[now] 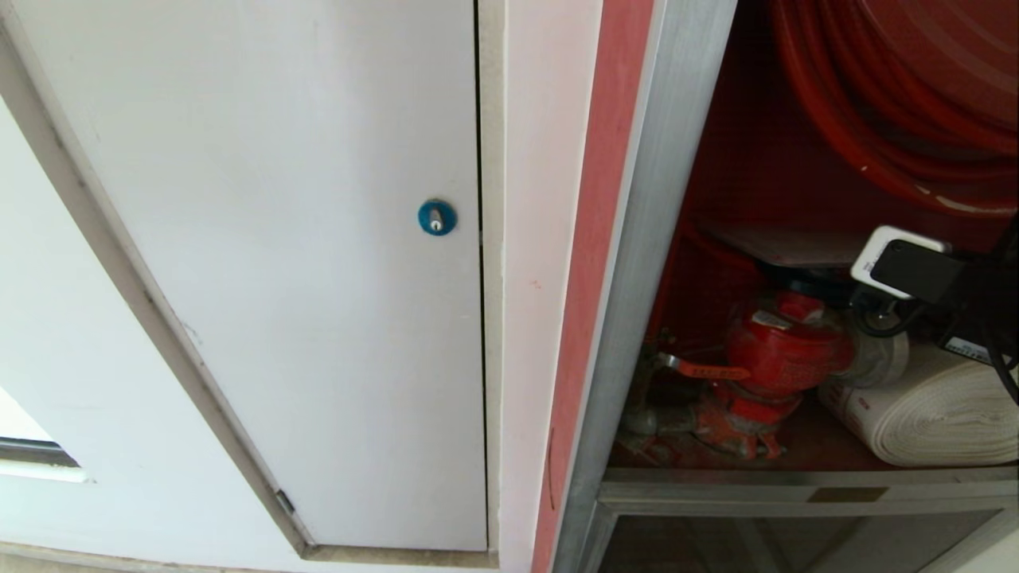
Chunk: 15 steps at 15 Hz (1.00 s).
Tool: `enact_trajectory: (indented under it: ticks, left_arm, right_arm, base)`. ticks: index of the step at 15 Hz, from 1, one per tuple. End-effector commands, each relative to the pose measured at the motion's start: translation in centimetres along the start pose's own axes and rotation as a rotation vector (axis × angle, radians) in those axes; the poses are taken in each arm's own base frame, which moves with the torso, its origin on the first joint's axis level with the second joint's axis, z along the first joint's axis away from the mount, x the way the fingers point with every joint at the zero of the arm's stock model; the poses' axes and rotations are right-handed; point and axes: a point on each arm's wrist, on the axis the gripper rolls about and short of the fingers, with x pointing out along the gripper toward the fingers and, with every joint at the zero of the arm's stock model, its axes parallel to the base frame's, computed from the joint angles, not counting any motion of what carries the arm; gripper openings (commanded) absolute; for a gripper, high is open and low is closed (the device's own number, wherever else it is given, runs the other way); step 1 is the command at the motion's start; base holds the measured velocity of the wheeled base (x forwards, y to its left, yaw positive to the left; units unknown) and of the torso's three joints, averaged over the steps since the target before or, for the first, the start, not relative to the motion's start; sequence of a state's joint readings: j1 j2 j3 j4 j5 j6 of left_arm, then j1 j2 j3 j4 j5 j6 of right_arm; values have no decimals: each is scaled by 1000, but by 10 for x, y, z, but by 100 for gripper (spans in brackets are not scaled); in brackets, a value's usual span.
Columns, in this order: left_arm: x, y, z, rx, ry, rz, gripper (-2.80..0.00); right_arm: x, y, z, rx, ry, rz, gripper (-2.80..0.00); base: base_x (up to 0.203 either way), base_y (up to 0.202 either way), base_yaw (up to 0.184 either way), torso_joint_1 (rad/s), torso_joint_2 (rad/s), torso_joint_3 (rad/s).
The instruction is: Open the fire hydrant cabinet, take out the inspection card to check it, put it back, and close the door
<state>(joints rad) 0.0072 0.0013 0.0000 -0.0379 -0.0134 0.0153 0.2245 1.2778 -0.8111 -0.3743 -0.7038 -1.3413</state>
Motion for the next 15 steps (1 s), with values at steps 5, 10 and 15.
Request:
enact_trajectory:
  ticks: [5,10,15]
  left_arm:
    - [1,0,-4,0,14,1,-280]
    - [1,0,-4,0,15,0,-280]
    - [1,0,-4,0,14,0,-280]
  right_arm:
    - [-5,0,-5,-5,4,-7,-280]
    - [-7,4,-7,-15,5,3,-280]
    - [-7,4,-7,-35,5,3,-280]
  base:
    - [0,0,0,0,0,0]
    - [0,0,0,0,0,0]
    - [0,0,0,0,0,0]
